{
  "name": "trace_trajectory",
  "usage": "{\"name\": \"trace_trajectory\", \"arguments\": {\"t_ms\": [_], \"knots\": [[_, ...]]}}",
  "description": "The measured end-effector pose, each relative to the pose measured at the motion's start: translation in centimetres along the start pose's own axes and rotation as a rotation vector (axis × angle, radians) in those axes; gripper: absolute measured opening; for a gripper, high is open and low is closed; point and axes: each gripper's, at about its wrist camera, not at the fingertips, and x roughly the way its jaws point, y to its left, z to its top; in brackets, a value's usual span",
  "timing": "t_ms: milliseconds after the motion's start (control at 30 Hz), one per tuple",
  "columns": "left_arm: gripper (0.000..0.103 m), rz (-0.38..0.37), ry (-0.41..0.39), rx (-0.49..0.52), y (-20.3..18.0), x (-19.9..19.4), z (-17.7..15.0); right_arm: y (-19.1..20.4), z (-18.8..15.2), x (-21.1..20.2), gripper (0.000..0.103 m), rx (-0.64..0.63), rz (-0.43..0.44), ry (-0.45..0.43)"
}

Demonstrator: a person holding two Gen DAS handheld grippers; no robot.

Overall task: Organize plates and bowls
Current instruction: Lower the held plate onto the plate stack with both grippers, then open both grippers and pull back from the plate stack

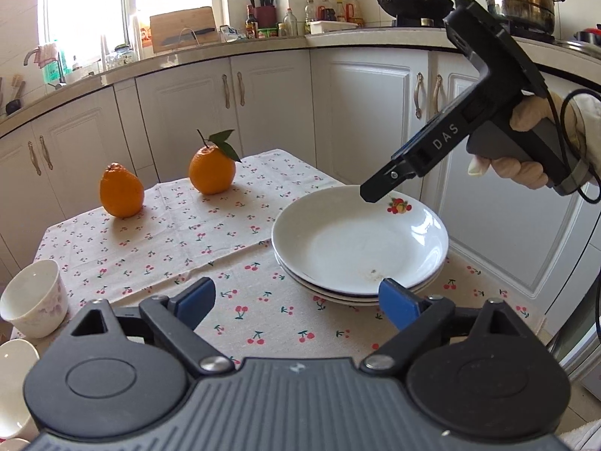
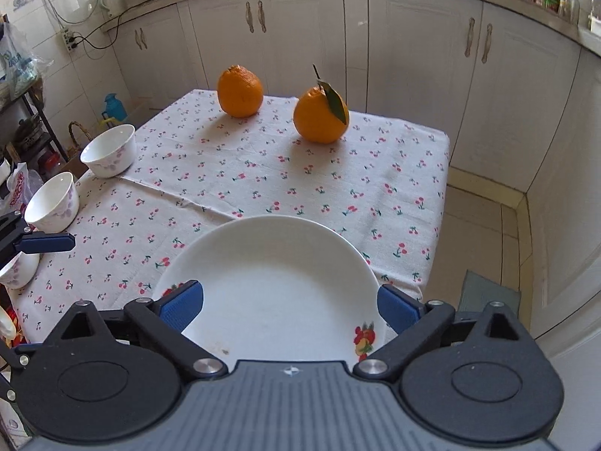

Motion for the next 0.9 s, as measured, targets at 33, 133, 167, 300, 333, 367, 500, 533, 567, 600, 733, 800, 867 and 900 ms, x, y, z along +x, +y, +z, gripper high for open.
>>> {"name": "trace_trajectory", "arguments": {"t_ms": [33, 133, 167, 300, 333, 367, 500, 533, 567, 600, 733, 800, 867, 900], "knots": [[0.095, 0.009, -0.007, -0.004, 0.2, -0.5, 0.0, 0.8, 0.0, -0.3, 0.103, -0.01, -0.005, -0.025], [0.097, 0.039, -0.03, -0.023, 1.0, -2.1, -0.3, 3.7, -0.3, -1.4, 0.103, -0.031, -0.02, -0.102], [0.098, 0.046, -0.033, -0.032, 1.4, -2.7, -0.5, 4.5, -0.5, -1.6, 0.103, -0.032, -0.02, -0.123], [0.099, 0.076, -0.03, -0.059, 2.6, -4.6, -1.6, 8.4, -1.6, -2.2, 0.103, -0.034, -0.003, -0.198], [0.099, 0.085, -0.028, -0.06, 2.9, -5.1, -1.9, 9.3, -1.9, -2.2, 0.103, -0.039, 0.003, -0.209], [0.099, 0.096, -0.023, -0.061, 3.2, -5.5, -2.4, 10.1, -2.2, -2.2, 0.103, -0.044, 0.002, -0.217], [0.099, 0.133, -0.014, -0.065, 4.3, -7.5, -4.1, 13.7, -3.6, -1.7, 0.103, -0.08, -0.005, -0.234], [0.099, 0.143, -0.01, -0.069, 4.6, -8.0, -4.5, 14.5, -3.8, -1.5, 0.103, -0.095, -0.006, -0.238], [0.099, 0.153, -0.004, -0.073, 5.0, -8.6, -5.0, 15.1, -4.0, -1.3, 0.103, -0.108, -0.003, -0.238], [0.099, 0.166, 0.002, -0.078, 5.4, -9.1, -5.5, 15.9, -4.3, -1.2, 0.103, -0.124, 0.001, -0.238], [0.099, 0.218, 0.026, -0.103, 7.1, -10.8, -7.1, 18.8, -5.0, -0.5, 0.103, -0.18, 0.035, -0.241], [0.099, 0.244, 0.04, -0.12, 8.1, -11.5, -7.8, 20.2, -5.3, 0.0, 0.103, -0.214, 0.061, -0.235], [0.099, 0.268, 0.061, -0.14, 9.1, -12.1, -8.5, 21.5, -5.4, 0.6, 0.103, -0.24, 0.078, -0.229], [0.099, 0.275, 0.07, -0.149, 9.6, -12.4, -8.9, 22.2, -5.4, 1.0, 0.103, -0.256, 0.09, -0.224]]}}
